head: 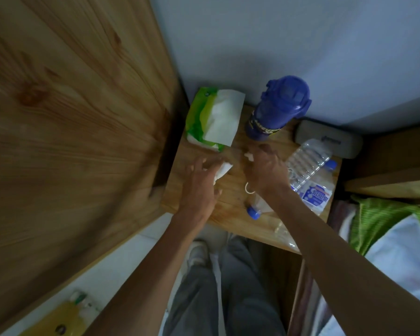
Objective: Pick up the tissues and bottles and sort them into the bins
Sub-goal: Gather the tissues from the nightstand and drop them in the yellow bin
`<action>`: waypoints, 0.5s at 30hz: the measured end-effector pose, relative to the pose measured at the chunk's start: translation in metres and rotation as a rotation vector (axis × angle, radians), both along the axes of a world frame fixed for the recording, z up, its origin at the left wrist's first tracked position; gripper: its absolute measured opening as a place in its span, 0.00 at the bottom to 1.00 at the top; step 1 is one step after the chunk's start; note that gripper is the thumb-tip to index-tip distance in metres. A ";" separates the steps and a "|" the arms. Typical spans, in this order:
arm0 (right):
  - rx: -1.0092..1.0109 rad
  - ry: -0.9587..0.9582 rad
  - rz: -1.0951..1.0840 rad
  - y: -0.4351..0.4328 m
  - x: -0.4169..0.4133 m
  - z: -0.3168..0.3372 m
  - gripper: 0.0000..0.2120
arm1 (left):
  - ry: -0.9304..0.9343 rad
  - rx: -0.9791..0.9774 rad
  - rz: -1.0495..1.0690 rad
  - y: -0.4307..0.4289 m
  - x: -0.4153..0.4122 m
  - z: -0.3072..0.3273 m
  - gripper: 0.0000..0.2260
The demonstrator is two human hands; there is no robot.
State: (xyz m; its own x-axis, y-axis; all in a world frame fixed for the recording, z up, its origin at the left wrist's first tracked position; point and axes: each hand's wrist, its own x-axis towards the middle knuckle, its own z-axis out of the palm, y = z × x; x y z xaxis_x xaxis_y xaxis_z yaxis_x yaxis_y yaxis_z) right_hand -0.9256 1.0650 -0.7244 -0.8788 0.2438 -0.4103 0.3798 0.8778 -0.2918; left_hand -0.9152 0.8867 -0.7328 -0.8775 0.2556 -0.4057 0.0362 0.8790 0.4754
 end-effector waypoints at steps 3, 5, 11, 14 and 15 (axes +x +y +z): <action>0.040 0.016 -0.004 -0.002 -0.004 -0.002 0.19 | 0.038 0.002 -0.034 0.001 0.003 -0.007 0.36; 0.058 0.012 0.009 -0.003 -0.006 -0.003 0.20 | 0.066 0.024 -0.041 0.001 0.005 -0.010 0.35; 0.074 0.064 -0.006 -0.005 -0.002 -0.008 0.13 | 0.044 0.050 -0.014 0.001 0.002 -0.011 0.24; 0.006 0.145 -0.047 -0.005 0.004 -0.005 0.12 | 0.050 0.066 0.012 0.000 0.001 -0.006 0.20; -0.023 0.178 -0.065 -0.006 0.007 -0.001 0.12 | 0.056 0.071 0.025 -0.001 0.001 -0.004 0.20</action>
State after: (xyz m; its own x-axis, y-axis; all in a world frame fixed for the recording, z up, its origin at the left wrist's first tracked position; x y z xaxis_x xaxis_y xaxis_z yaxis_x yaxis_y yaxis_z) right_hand -0.9183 1.0594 -0.7257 -0.9207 0.2951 -0.2555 0.3762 0.8454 -0.3792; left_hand -0.9139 0.8856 -0.7368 -0.9048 0.2597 -0.3375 0.0431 0.8443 0.5342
